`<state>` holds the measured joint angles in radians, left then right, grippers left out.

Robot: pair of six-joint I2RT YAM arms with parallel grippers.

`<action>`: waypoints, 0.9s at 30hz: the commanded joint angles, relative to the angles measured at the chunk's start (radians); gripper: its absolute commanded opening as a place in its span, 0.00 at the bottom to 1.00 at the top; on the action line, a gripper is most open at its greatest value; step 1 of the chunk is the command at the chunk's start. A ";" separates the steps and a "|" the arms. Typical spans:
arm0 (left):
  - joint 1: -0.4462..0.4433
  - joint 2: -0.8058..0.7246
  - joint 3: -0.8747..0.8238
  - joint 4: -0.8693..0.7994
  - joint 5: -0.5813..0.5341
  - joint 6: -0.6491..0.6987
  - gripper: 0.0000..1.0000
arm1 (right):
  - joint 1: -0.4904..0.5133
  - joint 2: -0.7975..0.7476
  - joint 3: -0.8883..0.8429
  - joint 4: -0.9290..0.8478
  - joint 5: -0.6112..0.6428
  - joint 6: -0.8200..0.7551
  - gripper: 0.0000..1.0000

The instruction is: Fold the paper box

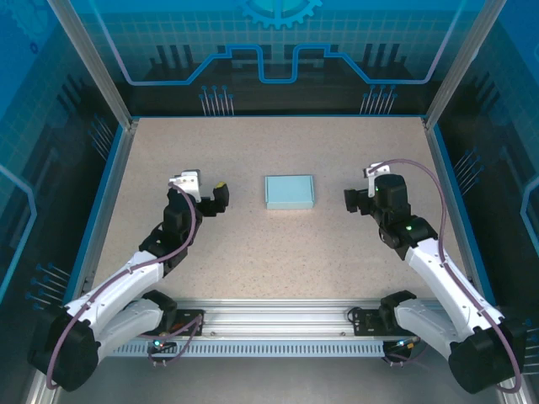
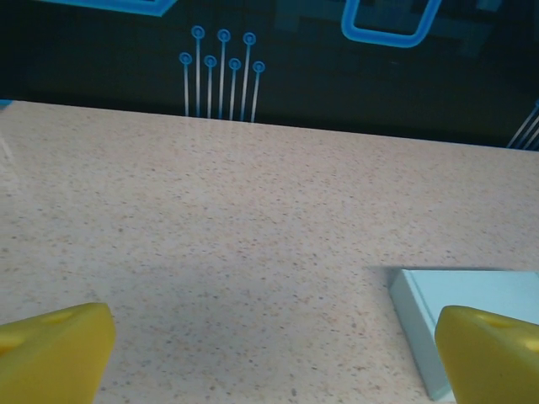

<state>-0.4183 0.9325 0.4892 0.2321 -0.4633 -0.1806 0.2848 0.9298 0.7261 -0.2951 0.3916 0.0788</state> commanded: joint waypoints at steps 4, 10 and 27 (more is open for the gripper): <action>0.049 -0.004 -0.018 -0.002 -0.040 0.086 0.99 | -0.043 -0.036 -0.087 0.106 0.083 0.048 1.00; 0.130 0.037 -0.040 0.064 -0.041 0.150 0.99 | -0.091 0.034 -0.108 0.104 0.168 0.231 1.00; 0.358 0.259 -0.144 0.389 0.126 0.121 0.99 | -0.135 0.287 -0.138 0.364 0.168 0.189 1.00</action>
<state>-0.0734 1.1690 0.3740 0.4915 -0.4076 -0.0708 0.1493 1.1969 0.6106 -0.0425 0.5495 0.3153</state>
